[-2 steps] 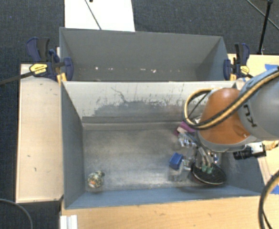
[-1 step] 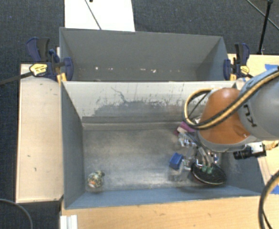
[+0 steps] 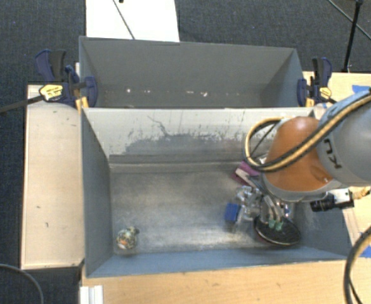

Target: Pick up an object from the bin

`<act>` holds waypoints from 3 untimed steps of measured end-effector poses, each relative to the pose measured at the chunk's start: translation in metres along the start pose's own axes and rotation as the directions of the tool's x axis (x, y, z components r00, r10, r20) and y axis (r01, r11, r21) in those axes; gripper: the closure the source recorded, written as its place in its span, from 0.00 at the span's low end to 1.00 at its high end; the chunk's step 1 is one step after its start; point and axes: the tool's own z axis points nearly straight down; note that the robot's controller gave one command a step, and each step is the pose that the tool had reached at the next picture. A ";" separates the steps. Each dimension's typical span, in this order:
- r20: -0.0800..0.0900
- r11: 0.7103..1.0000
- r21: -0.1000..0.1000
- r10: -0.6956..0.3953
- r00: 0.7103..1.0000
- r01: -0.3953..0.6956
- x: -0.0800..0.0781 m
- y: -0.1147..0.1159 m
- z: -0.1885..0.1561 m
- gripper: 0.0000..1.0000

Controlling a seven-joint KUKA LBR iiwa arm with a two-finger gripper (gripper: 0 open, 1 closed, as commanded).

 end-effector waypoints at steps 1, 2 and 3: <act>0.007 1.000 -0.001 -0.004 1.000 0.004 -0.001 0.000 -0.028 1.00; 0.007 1.000 -0.001 -0.007 1.000 0.007 -0.002 0.001 -0.050 1.00; 0.009 1.000 -0.002 -0.012 1.000 0.012 -0.003 0.001 -0.096 1.00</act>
Offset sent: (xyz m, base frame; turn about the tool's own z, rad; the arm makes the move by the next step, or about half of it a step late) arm 0.0000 0.0001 0.0264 0.0000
